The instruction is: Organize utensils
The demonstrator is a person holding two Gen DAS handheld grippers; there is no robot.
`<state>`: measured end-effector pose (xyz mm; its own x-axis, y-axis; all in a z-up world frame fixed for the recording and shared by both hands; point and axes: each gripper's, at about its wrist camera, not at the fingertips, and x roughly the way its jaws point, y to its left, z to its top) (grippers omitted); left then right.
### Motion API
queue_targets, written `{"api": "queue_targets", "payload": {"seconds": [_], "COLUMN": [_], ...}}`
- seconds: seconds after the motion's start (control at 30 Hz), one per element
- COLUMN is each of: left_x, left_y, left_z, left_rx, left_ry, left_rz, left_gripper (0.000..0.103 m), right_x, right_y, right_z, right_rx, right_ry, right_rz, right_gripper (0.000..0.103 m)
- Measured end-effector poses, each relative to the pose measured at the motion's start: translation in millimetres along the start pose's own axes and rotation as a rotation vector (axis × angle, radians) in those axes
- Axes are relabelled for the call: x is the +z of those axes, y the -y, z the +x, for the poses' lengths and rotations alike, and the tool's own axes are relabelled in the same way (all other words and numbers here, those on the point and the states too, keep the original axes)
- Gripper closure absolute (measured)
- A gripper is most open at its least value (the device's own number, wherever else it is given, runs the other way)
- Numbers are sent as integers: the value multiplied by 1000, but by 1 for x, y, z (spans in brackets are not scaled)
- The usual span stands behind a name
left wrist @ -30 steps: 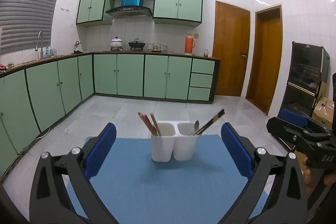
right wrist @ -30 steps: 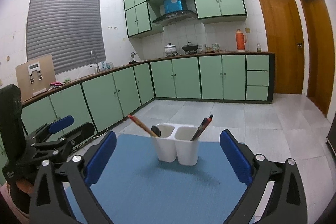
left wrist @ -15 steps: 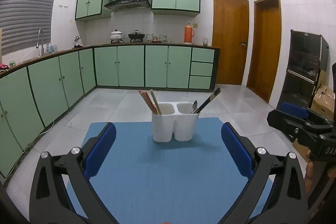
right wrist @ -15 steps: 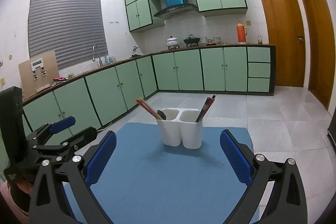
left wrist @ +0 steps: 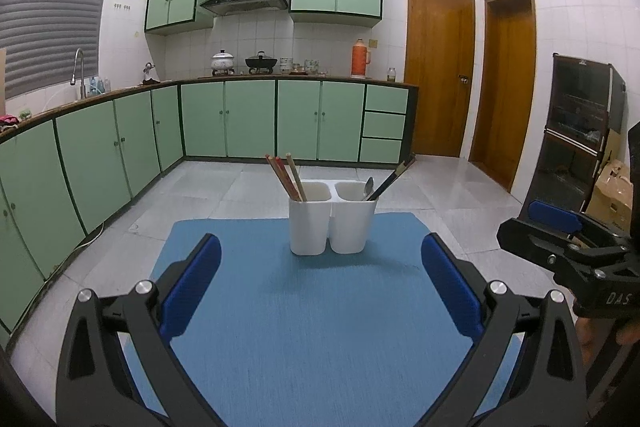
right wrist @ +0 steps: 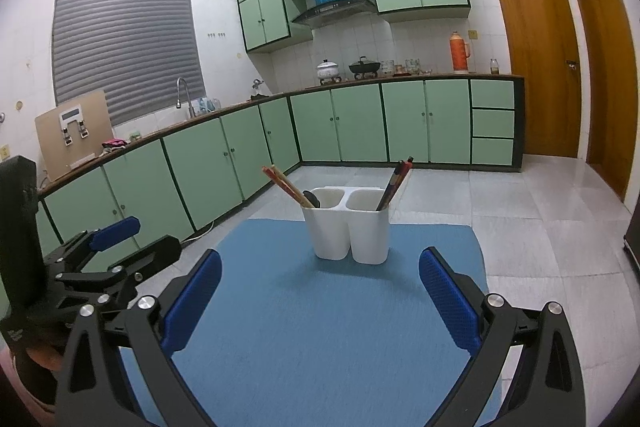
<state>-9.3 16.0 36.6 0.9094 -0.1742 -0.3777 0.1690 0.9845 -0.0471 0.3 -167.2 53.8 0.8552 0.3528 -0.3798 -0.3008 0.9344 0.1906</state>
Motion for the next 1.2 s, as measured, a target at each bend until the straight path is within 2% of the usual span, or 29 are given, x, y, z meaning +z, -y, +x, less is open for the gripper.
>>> {"api": "queue_targets", "payload": {"seconds": [1.2], "left_x": [2], "left_y": [3], "left_z": [-3], "left_rx": [2], "left_ry": [13], "left_rz": [-3], "left_gripper": [6], "right_x": [-3], "right_y": [-3], "right_z": [-2], "right_rx": [-10], "right_ry": [9], "right_rz": [-9], "right_gripper": [6]}}
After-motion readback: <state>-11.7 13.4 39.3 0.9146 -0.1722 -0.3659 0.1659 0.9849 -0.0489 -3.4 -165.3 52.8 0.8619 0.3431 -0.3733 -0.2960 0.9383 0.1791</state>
